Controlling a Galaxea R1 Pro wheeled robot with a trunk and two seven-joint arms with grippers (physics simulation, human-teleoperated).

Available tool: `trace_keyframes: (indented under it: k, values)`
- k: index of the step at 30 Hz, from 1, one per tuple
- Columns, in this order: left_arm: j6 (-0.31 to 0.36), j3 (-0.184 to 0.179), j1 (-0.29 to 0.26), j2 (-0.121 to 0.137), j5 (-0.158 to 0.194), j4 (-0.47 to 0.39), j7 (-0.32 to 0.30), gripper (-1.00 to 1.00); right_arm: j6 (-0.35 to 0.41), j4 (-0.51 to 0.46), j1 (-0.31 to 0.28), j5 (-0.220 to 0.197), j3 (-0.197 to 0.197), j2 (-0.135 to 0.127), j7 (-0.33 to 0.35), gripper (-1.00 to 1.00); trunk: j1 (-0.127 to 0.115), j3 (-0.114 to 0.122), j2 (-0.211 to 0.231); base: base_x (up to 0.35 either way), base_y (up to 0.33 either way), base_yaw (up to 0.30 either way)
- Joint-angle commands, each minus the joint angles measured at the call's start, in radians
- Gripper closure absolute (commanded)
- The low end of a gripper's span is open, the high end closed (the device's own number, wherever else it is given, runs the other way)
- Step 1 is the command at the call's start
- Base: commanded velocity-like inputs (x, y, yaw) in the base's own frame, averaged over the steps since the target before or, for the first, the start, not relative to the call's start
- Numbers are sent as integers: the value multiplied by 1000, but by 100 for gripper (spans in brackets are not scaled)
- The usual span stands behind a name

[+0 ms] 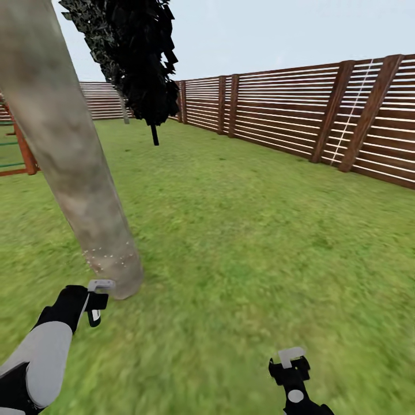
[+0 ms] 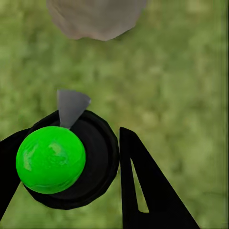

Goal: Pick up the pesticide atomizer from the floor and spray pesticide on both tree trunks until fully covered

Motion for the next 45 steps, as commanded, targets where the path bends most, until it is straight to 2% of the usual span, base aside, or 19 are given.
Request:
trace_keyframes:
  k: [1,7,16,21,22,24,26,42,45]
  values:
    - [2,6,-1,-1,-11,-2,-10,100,-1,1,-1,5,3,0,-6,-100,0,-1,0,130,-256,4]
    - [2,6,-1,0,-11,-2,-10,100,-1,1,-1,4,3,0,-5,-100,0,-1,0,93,-264,22]
    - [2,4,-1,-1,-11,-1,-10,100,-1,1,-1,4,3,0,-5,-100,0,-1,0,67,-273,261]
    - [2,7,-1,5,-12,-2,0,100,-1,1,-1,4,3,0,-5,-100,0,-1,0,137,-272,57]
    - [2,11,-1,9,-12,-2,4,100,-1,1,-1,4,3,0,-5,-100,0,-1,0,147,-271,2]
    - [0,58,2,13,-13,-3,7,100,-1,1,-1,5,3,0,-5,-100,0,-1,0,147,-271,83]
    - [0,69,6,14,-17,-3,7,100,-1,1,-1,4,3,0,-5,-100,0,-1,0,148,-271,216]
    - [0,64,17,0,-20,-2,8,100,-1,1,-1,4,3,0,-6,-100,0,-1,0,151,-269,275]
    - [1,73,19,12,-22,-5,9,100,-1,1,-1,5,3,0,-5,-100,0,-1,0,219,-213,274]
